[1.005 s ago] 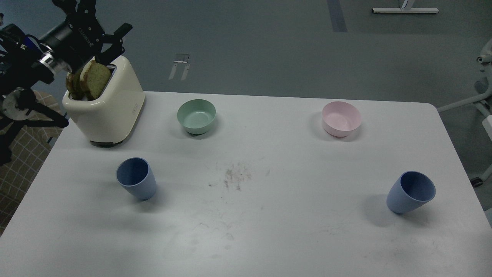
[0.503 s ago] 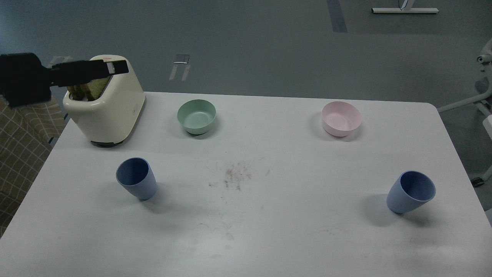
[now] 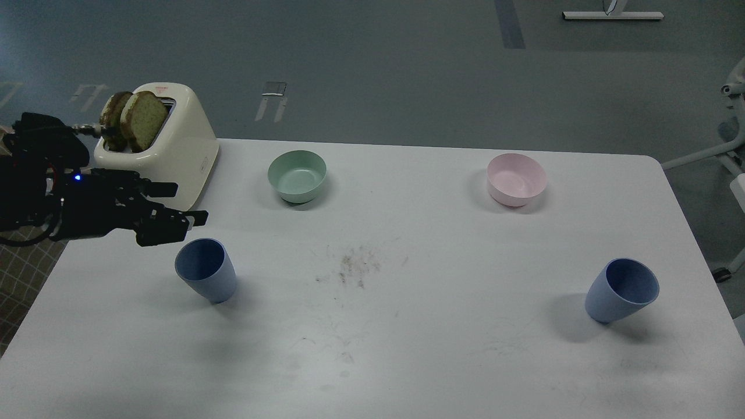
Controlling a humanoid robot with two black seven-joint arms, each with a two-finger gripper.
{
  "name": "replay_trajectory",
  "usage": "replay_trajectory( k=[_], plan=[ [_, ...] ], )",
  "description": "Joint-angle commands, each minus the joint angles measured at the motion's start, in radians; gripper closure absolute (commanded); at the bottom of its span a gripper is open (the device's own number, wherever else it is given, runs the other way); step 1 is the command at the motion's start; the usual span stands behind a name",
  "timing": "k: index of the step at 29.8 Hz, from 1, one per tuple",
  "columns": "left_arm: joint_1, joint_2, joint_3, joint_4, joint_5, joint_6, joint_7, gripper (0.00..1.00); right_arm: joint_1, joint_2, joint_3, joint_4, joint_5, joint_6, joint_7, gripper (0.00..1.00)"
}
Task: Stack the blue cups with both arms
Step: 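Lower the left hand and grasp the blue cup nearest it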
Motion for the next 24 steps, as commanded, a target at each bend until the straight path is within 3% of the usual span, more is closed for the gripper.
replay_trajectory(
  k=[1,5,18,19,23,24],
  plan=[
    [0.003,-0.063,0.043,0.065,0.022,0.021,0.001,0.25,-0.011,0.0,0.01,0.0,0.0,0.0,0.0,0.0],
    [0.006,-0.086,0.046,0.121,0.025,0.026,-0.004,0.27,-0.02,0.0,0.018,-0.002,0.0,0.0,0.0,0.0],
    [0.073,-0.089,0.046,0.145,0.052,0.048,-0.004,0.36,-0.02,0.0,0.018,-0.006,0.0,0.0,0.0,0.0],
    [0.083,-0.089,0.045,0.156,0.054,0.053,-0.006,0.45,-0.02,0.0,0.019,-0.006,0.0,0.0,0.0,0.0],
    [0.092,-0.089,0.045,0.162,0.054,0.055,-0.006,0.62,-0.02,0.003,0.018,-0.006,0.0,0.0,0.0,0.0],
    [0.092,-0.089,0.045,0.164,0.054,0.053,-0.006,0.73,-0.02,0.005,0.018,-0.006,0.0,0.0,0.0,0.0]
  ],
)
